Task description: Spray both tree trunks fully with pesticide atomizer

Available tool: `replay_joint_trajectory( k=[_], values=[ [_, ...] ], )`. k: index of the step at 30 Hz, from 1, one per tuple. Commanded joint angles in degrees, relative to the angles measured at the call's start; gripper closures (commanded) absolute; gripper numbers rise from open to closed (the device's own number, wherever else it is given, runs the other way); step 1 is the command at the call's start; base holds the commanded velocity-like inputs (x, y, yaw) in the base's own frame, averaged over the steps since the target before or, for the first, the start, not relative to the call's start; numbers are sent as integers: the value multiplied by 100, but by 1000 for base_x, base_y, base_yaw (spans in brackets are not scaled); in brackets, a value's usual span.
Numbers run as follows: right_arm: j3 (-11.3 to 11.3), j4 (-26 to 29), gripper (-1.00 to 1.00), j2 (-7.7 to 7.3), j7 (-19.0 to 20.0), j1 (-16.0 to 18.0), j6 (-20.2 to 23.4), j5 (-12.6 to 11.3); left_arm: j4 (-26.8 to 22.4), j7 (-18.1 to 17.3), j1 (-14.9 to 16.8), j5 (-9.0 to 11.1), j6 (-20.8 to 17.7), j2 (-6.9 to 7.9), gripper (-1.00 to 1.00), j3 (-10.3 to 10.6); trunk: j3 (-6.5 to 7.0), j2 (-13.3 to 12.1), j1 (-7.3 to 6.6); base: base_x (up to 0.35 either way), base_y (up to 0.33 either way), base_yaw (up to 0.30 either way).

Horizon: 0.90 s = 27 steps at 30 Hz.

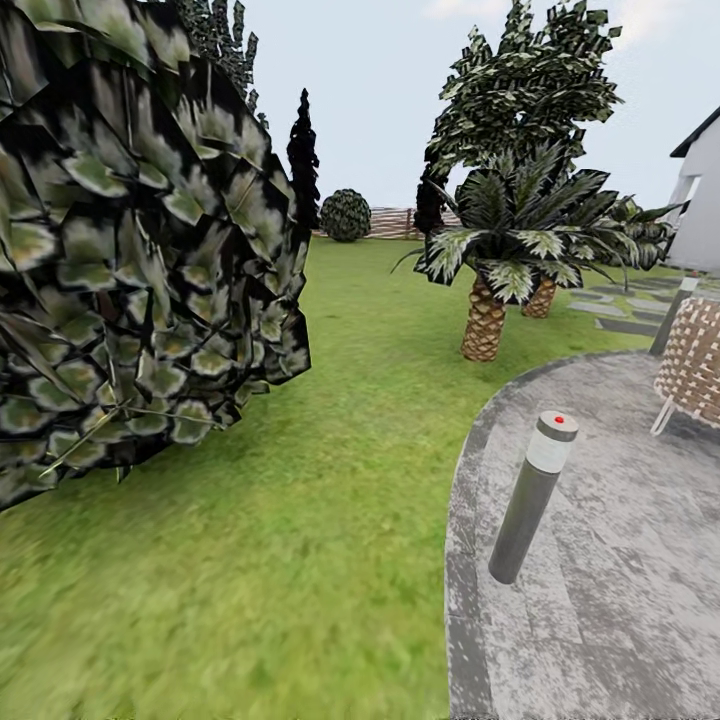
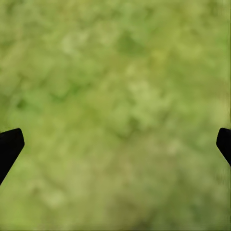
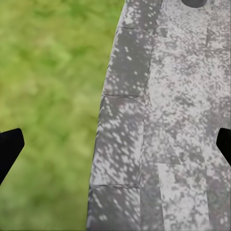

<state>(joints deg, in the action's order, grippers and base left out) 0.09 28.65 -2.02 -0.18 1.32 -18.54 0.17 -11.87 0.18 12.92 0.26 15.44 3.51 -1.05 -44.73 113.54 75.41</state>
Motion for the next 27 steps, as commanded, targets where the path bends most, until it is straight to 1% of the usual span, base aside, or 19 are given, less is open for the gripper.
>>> replay_joint_trajectory(
  k=[1, 12, 27],
  values=[
    [0, 0, -100, 0, 0, 0, 0, 0, 0, 0, 0, 0, -2, 0, -100, 0, -28, 42, 23, 0, 0, 0],
    [0, 0, -100, 0, 0, 0, 0, 0, 8, 0, 0, 0, -3, -7, -100, 0, -320, 483, 264, 0, 0, 0],
    [4, 0, -100, 0, 8, 0, 0, 9, 1, 0, 0, -2, 1, 1, -100, -4, -597, 1085, 594, 0, 0, 0]
  ],
)
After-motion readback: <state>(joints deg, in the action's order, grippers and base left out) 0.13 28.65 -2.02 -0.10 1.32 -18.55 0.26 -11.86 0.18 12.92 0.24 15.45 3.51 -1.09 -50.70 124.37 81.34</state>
